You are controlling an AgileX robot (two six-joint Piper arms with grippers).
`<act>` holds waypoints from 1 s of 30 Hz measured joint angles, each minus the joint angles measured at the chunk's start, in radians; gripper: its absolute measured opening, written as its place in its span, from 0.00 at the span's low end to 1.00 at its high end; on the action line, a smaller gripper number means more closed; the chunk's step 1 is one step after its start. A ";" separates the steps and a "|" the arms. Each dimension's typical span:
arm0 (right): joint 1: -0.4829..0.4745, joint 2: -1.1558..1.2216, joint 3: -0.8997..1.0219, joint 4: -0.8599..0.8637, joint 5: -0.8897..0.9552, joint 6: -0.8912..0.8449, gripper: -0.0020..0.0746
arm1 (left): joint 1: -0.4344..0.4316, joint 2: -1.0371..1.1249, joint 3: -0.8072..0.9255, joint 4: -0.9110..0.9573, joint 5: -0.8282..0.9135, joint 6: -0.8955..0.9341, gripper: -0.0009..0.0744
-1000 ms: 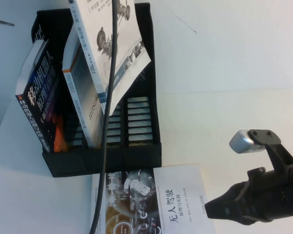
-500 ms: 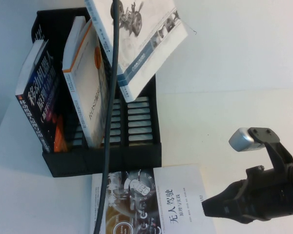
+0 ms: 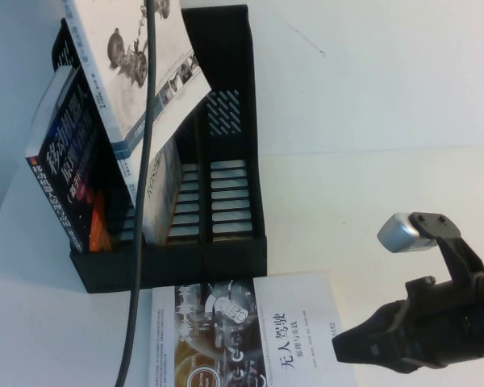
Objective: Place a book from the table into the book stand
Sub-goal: Place the book on the book shelf
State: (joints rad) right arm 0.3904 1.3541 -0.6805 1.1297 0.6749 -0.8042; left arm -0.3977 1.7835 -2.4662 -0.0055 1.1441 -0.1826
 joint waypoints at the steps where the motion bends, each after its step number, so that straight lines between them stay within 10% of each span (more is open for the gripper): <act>1: 0.000 0.000 0.000 0.000 0.000 0.000 0.03 | 0.000 0.002 0.000 -0.010 -0.003 0.000 0.13; 13: 0.000 0.000 0.000 0.001 0.000 0.004 0.03 | -0.004 -0.040 0.002 -0.248 -0.142 0.040 0.13; 30: 0.000 0.000 0.000 0.001 -0.014 0.006 0.03 | -0.002 0.028 0.000 -0.039 -0.136 0.000 0.13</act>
State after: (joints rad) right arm 0.3904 1.3541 -0.6805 1.1310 0.6606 -0.7985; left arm -0.3995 1.8112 -2.4663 -0.0444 1.0079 -0.1825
